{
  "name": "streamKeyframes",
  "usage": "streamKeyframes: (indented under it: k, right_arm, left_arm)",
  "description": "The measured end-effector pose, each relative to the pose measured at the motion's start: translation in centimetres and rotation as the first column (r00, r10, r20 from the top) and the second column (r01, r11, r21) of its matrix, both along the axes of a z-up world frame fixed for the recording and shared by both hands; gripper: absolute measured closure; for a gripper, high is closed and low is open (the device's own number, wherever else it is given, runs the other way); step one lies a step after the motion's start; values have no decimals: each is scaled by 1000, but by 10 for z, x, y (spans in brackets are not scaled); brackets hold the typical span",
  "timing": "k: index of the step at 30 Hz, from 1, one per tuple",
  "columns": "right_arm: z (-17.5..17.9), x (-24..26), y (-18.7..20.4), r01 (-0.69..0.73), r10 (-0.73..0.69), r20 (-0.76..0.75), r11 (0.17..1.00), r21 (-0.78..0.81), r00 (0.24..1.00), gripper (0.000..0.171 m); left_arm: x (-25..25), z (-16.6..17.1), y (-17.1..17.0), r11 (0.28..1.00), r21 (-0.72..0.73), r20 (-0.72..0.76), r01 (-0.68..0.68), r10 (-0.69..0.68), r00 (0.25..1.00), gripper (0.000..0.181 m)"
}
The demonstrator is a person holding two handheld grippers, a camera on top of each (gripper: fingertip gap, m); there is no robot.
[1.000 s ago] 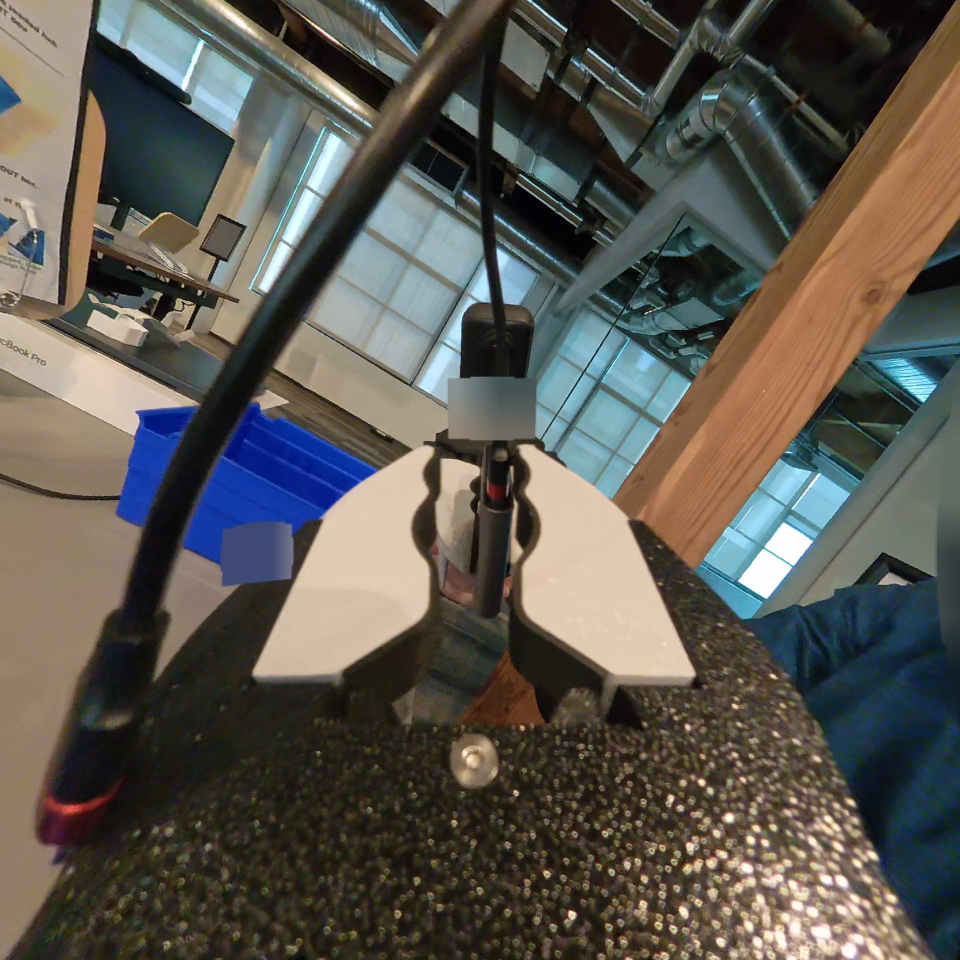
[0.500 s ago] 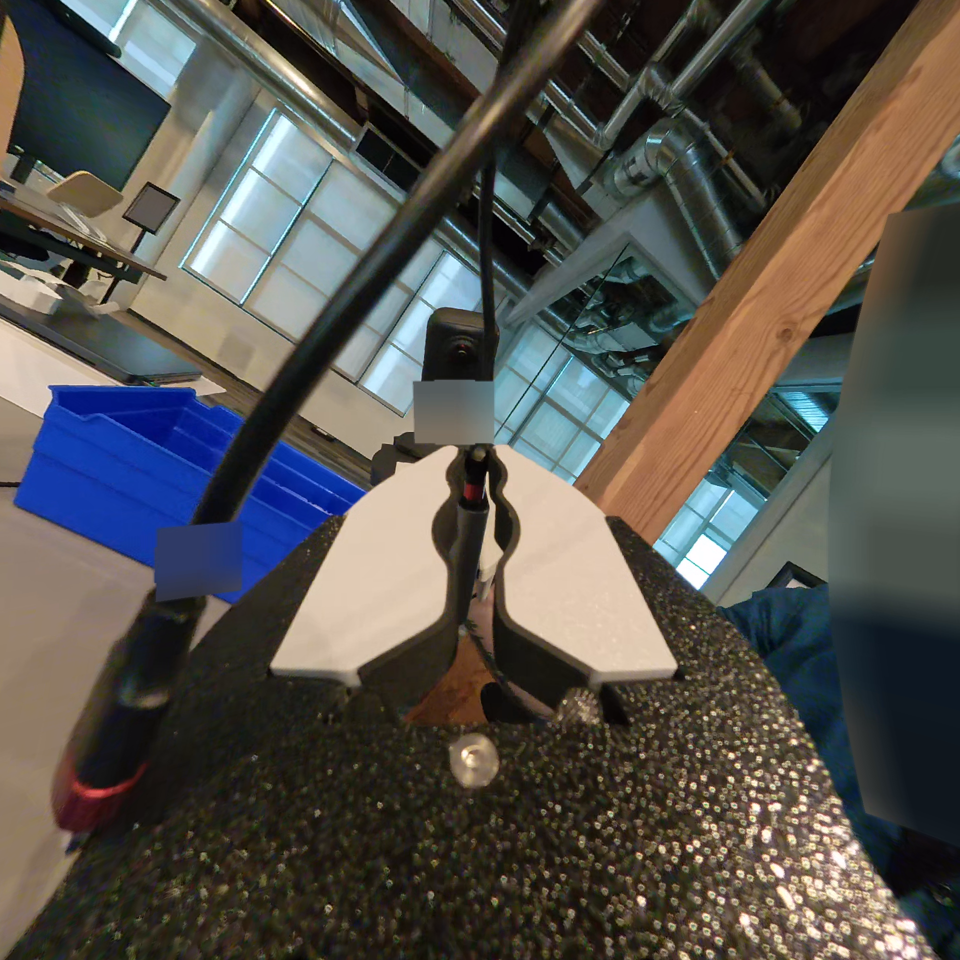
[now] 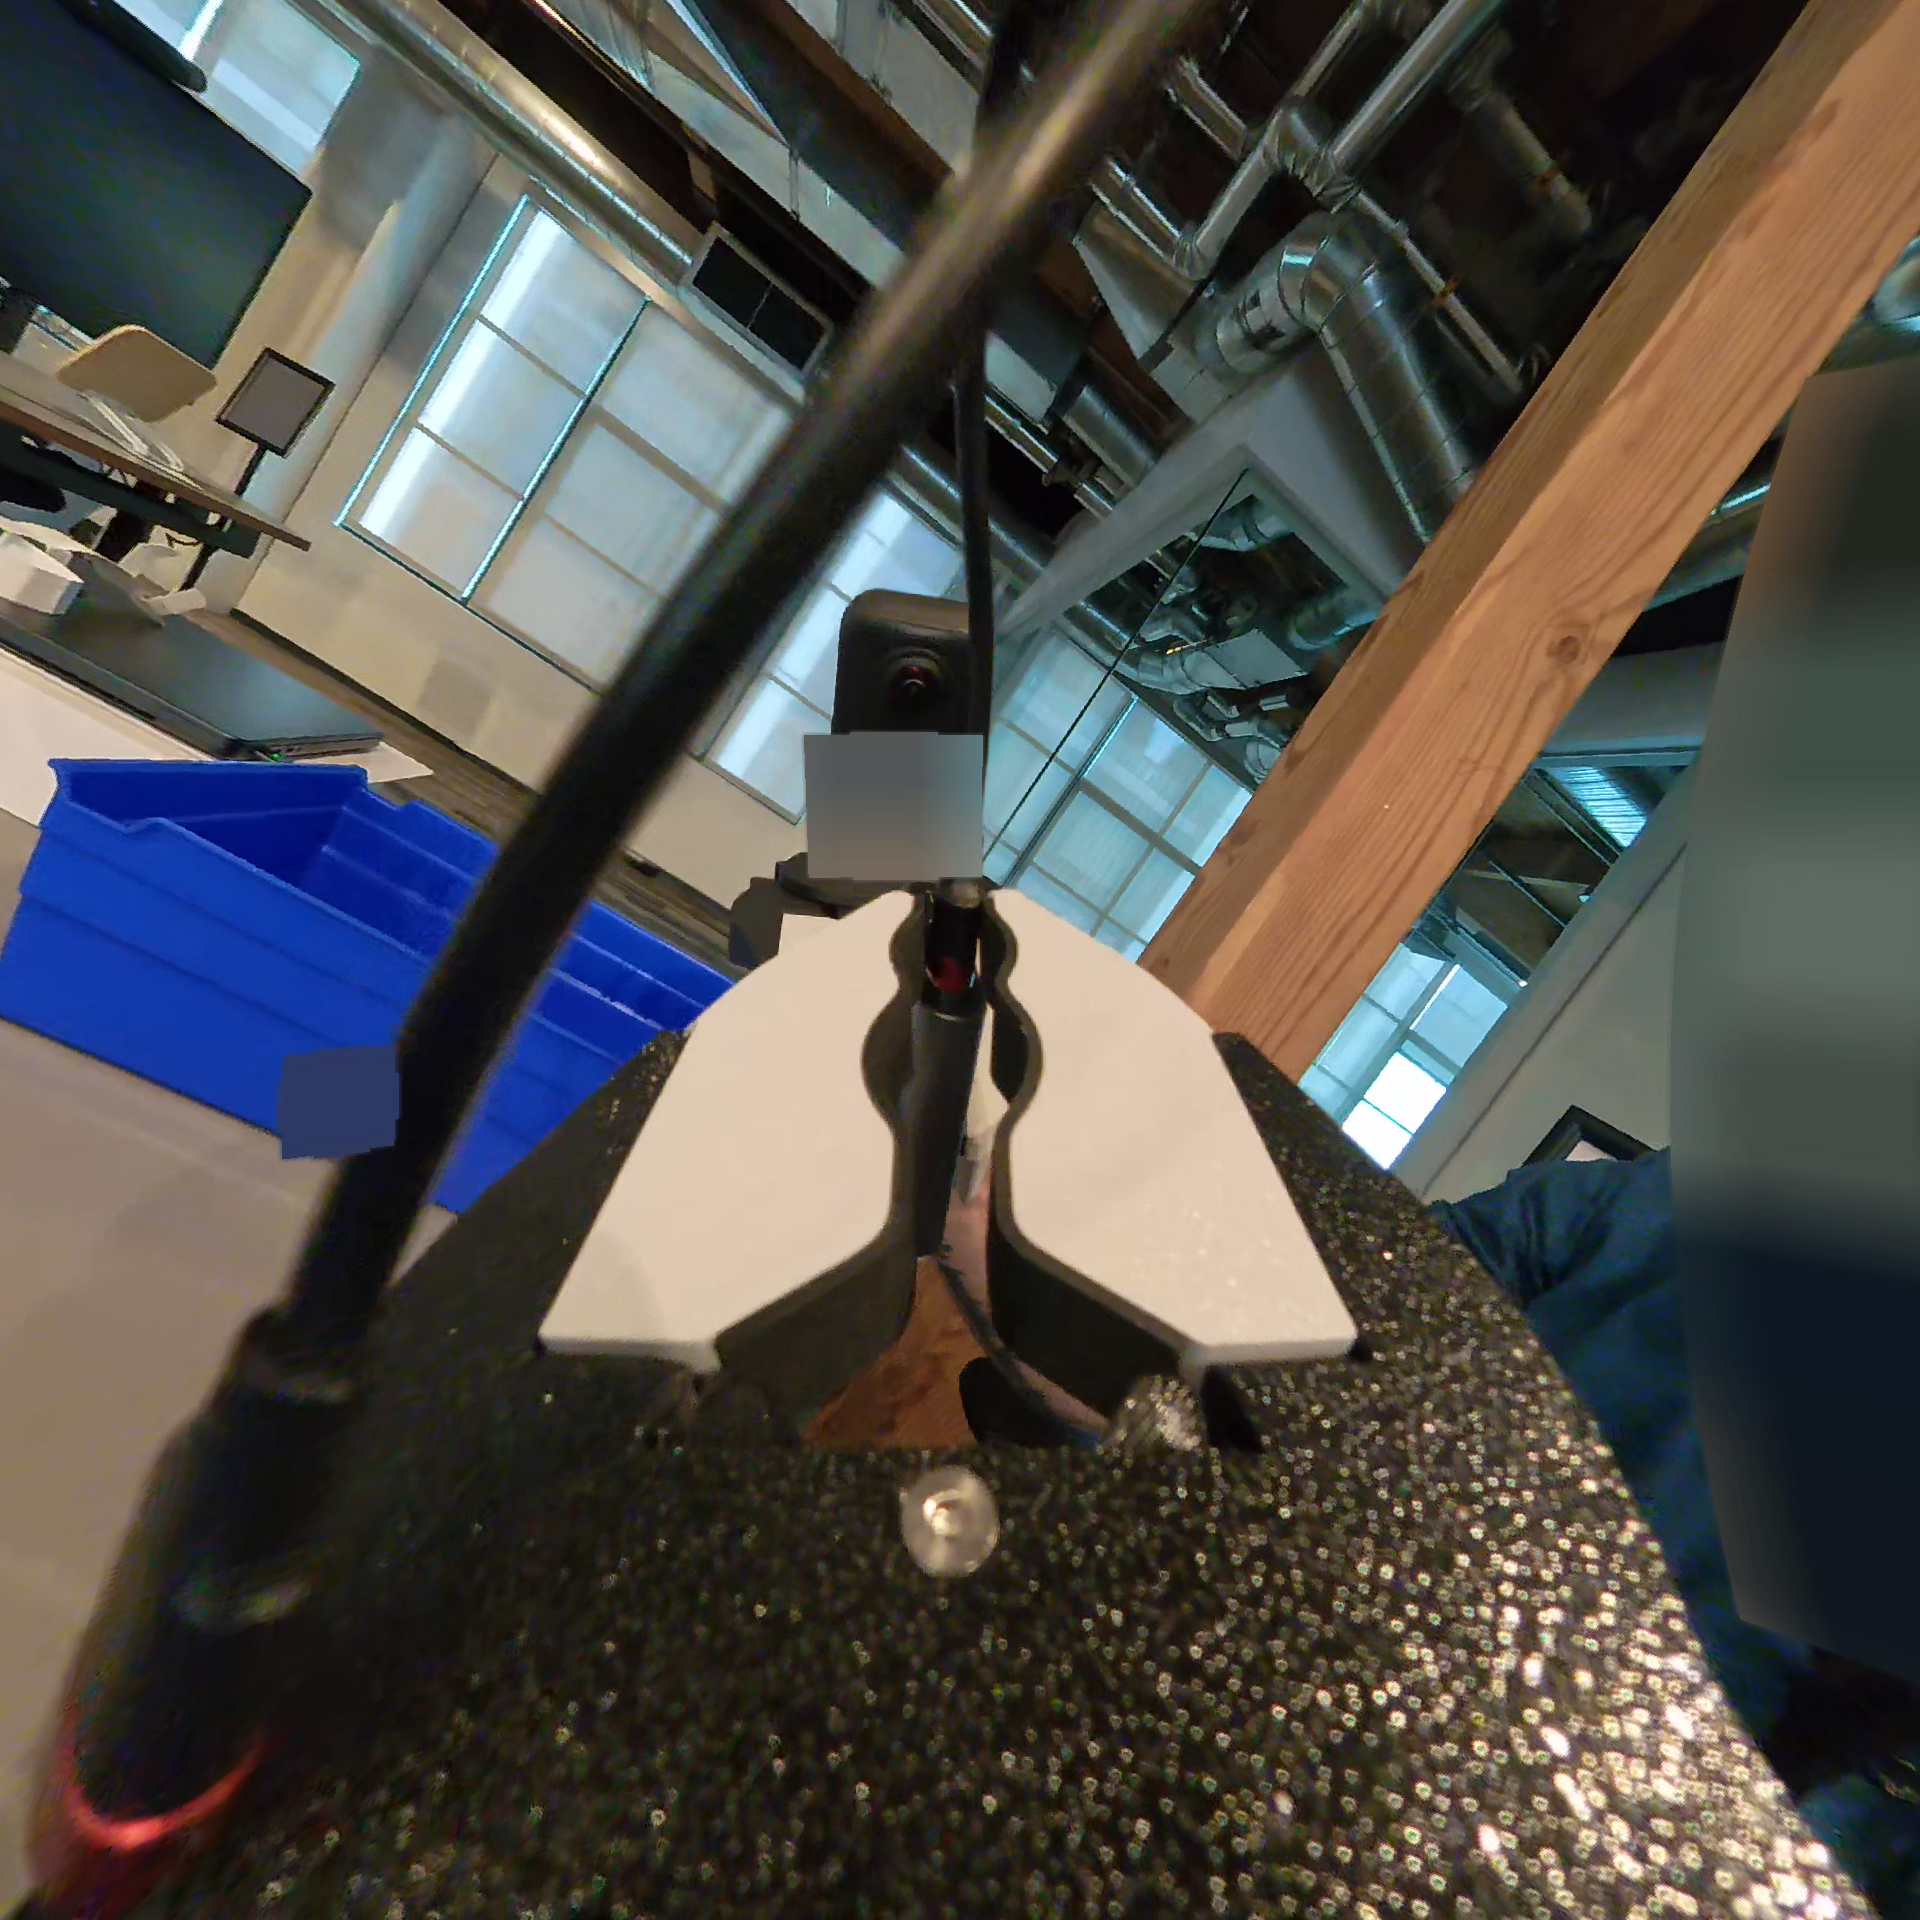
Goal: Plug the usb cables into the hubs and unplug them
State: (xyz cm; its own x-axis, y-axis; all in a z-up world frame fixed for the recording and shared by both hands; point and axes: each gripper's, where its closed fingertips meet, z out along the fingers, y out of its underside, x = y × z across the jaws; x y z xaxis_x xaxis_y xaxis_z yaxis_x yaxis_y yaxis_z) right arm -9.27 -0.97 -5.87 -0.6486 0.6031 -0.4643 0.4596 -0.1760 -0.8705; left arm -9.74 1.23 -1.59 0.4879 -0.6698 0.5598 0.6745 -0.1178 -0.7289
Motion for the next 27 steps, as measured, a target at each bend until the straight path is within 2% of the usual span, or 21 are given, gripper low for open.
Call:
streamKeyframes:
  k: [11, 27]
  right_arm:
    - [-9, 2, -3, -3, 4, -14, 999, 32, 1000, 158]
    - [-17, 8, -6, -37, 34, 28, 993, 116, 999, 157]
  left_arm:
    - [2, -6, 1, 998, -25, -129, -53, 49, 990, 174]
    - [11, -11, 3, 996, -46, -219, -75, 63, 974, 174]
